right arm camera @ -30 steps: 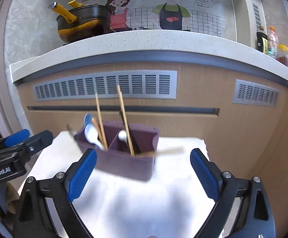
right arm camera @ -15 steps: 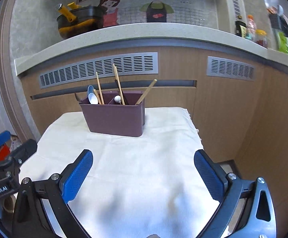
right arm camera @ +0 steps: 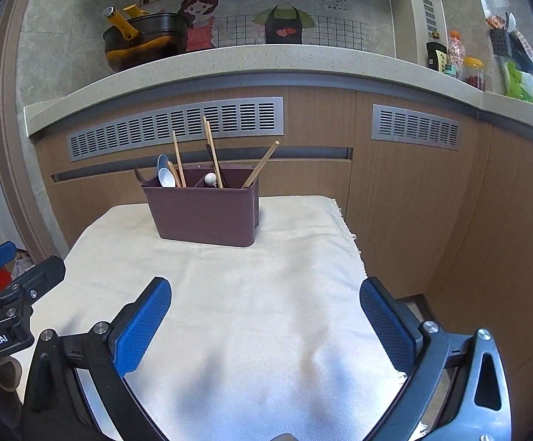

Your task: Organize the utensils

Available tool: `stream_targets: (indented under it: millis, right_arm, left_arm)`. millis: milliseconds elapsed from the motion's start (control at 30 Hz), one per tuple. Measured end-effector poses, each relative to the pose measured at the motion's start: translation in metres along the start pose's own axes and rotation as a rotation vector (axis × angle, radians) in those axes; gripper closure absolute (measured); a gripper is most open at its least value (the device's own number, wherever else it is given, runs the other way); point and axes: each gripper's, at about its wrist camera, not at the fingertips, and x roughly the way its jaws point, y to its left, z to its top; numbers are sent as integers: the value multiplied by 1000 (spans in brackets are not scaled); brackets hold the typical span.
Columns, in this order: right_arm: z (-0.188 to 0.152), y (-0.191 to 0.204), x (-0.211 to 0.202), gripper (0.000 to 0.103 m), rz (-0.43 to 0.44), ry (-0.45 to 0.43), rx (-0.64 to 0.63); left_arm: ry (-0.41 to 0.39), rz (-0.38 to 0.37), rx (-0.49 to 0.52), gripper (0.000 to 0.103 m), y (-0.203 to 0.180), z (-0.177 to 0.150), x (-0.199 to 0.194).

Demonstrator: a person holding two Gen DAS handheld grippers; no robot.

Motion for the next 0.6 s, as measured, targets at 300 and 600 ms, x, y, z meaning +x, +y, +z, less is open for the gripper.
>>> stream_targets:
  millis: [300, 600]
  right_arm:
    - [0, 0, 1, 1, -5, 1, -5]
    - [-1, 1, 2, 1, -5, 2, -6]
  left_arm:
    - [17, -3, -1, 0, 0, -1, 3]
    - [23, -2, 3, 0, -2, -2, 3]
